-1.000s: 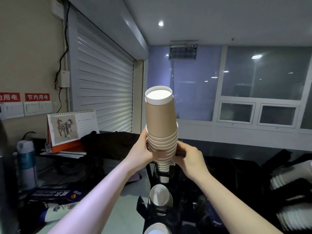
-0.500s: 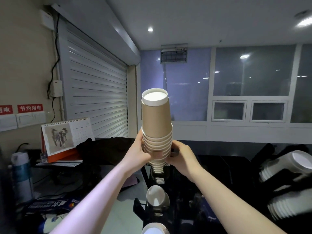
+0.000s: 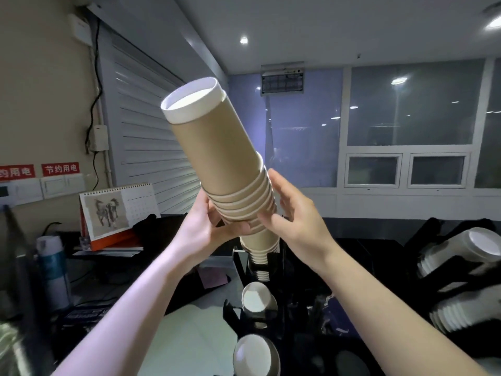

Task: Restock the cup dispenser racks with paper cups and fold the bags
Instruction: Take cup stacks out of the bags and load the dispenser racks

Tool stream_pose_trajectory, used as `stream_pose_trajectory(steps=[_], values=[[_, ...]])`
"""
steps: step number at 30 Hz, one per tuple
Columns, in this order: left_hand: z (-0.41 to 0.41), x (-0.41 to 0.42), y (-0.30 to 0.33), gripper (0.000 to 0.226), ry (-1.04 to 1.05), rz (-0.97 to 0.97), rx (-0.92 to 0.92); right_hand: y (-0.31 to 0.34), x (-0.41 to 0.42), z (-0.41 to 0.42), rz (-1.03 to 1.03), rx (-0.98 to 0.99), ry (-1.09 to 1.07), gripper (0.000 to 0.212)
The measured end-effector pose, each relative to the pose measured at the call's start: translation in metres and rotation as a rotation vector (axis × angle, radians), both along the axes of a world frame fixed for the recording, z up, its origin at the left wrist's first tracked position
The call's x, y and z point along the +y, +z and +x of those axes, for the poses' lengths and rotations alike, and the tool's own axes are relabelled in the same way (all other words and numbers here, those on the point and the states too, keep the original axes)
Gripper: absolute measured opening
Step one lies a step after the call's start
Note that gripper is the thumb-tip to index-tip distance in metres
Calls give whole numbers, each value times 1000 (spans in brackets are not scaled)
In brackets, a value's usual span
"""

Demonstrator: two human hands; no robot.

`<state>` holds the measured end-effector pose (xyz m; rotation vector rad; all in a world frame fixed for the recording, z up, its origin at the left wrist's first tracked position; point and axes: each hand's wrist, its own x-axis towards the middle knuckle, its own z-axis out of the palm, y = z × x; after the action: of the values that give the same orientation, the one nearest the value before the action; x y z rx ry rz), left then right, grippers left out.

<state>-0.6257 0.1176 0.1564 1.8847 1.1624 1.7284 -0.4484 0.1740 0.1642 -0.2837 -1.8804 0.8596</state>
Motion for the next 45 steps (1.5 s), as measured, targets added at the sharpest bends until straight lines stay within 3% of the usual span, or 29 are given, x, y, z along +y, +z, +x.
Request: stream_pose_trajectory(steps=[8, 12, 16, 19, 23, 26, 30, 33, 37, 40, 43, 45], values=[[-14, -22, -39, 80, -64, -133, 1, -6, -28, 0, 84, -28, 26, 80], [-19, -18, -51, 78, -103, -219, 143, 2, -39, 0, 139, -27, -2, 82], [-22, -2, -72, 93, -94, -306, 258, 3, -36, -1, 131, -25, -41, 80], [-25, 11, -87, 94, -42, -333, 298, -3, -31, -1, 159, -36, -97, 66], [-24, 23, -100, 88, 71, -358, 309, -13, -20, -3, 186, -112, -221, 50], [-22, 29, -115, 80, 204, -349, 332, -27, -12, -4, 167, -135, -277, 60], [-35, 32, -126, 47, 464, -327, 319, -56, -6, -9, 193, -193, -401, 75], [-44, 37, -130, 35, 480, -368, 269, -79, 0, -17, 149, -198, -456, 80], [-49, 37, -138, 31, 441, -376, 213, -111, 8, -21, 306, -521, -552, 78], [-49, 30, -141, 31, 391, -377, 232, -131, 5, -27, 361, -553, -655, 82], [-50, 22, -137, 30, 350, -363, 234, -128, 8, -30, 234, -562, -597, 82], [-51, 18, -131, 29, 323, -341, 205, -121, 11, -26, 111, -525, -464, 71]])
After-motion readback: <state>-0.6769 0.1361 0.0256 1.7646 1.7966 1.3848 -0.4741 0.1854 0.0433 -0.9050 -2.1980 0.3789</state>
